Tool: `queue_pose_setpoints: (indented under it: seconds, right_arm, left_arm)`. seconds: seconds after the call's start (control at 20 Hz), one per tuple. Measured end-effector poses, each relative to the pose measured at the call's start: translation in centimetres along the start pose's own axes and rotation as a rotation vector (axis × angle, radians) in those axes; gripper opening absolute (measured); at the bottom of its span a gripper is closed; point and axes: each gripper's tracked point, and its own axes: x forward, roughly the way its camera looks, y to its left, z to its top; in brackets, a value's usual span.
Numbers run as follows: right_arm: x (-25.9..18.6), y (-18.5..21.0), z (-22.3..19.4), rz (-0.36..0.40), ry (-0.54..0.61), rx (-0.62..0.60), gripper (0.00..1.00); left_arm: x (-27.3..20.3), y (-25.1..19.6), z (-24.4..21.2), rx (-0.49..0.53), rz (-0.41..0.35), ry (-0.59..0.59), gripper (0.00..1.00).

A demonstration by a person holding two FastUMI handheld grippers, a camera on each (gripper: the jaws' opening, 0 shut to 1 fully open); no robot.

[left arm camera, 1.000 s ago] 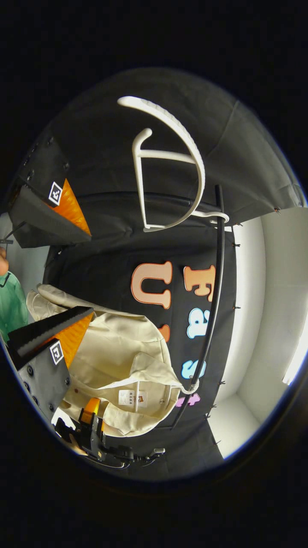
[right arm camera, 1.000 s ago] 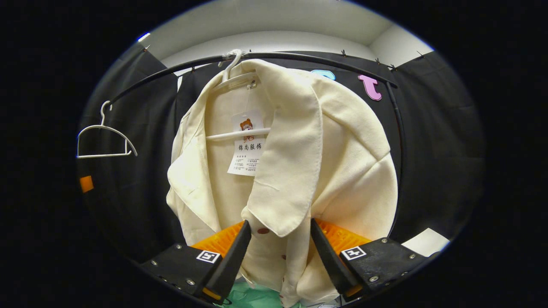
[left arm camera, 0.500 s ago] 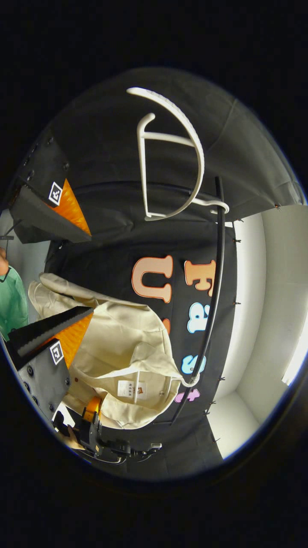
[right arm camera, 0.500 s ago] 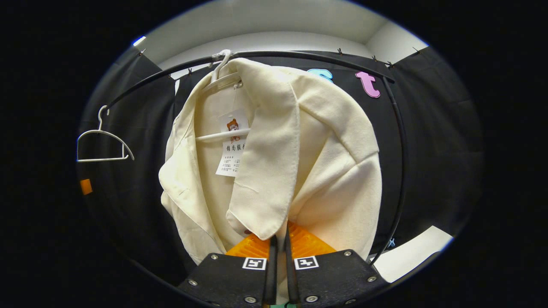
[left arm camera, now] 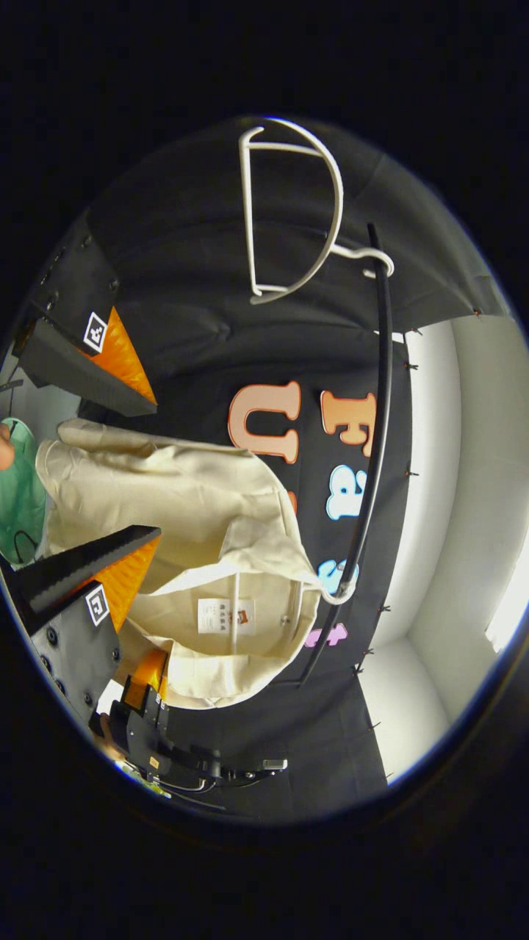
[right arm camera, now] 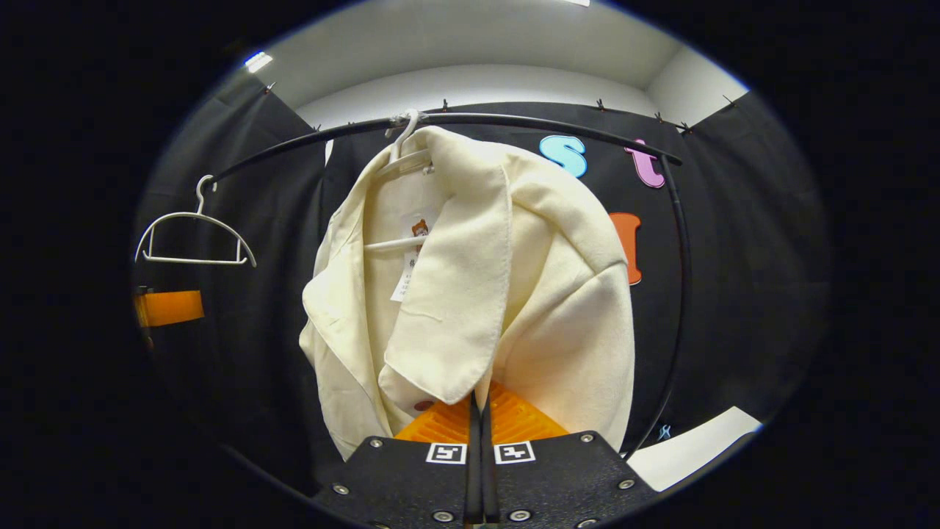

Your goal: Grasp the clothes on the hanger with both hands and then place them into the laundry hamper below.

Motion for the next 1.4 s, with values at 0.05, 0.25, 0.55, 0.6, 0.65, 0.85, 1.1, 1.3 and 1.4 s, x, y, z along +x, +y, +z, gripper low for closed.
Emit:
queue_pose_setpoints:
  seconds: [0.05,0.25,0.55,0.6,0.65,0.85,1.1,1.3,1.4]
  right_arm:
    - [-0.5,-0.4,0.2,0.0,-0.006,0.008,0.0]
    - [-2.2,-2.2,0.8,0.001,-0.031,0.012,0.0]
    - [-4.2,-3.9,2.1,0.001,-0.067,0.012,0.0]
    - [-4.5,-4.1,2.3,0.005,-0.074,0.015,0.0]
    - [-4.7,-4.3,2.4,0.006,-0.081,0.016,0.0]
    - [-5.7,-4.7,2.8,0.016,-0.106,0.014,0.0]
    - [-6.6,-5.1,3.3,0.033,-0.125,0.003,0.0]
    - [-7.2,-5.5,3.6,0.038,-0.14,0.003,0.0]
    - [-7.6,-5.6,3.9,0.042,-0.146,0.011,0.0]
  left_arm:
    - [0.7,-1.1,-0.1,0.004,-0.019,0.004,1.0]
    - [2.6,-5.0,-0.7,0.004,-0.077,0.022,0.98]
    - [5.4,-8.3,-1.0,0.015,-0.103,0.025,0.99]
    - [6.0,-8.8,-1.1,0.019,-0.106,0.026,1.0]
    - [6.6,-9.2,-1.4,0.023,-0.103,0.035,0.96]
    - [8.8,-10.8,-2.0,0.027,-0.112,0.045,0.96]
    - [11.4,-10.9,-2.5,0.034,-0.075,0.049,0.99]
    - [13.6,-10.3,-3.0,0.015,-0.048,0.045,0.99]
    - [14.3,-10.0,-3.2,0.014,-0.04,0.039,0.99]
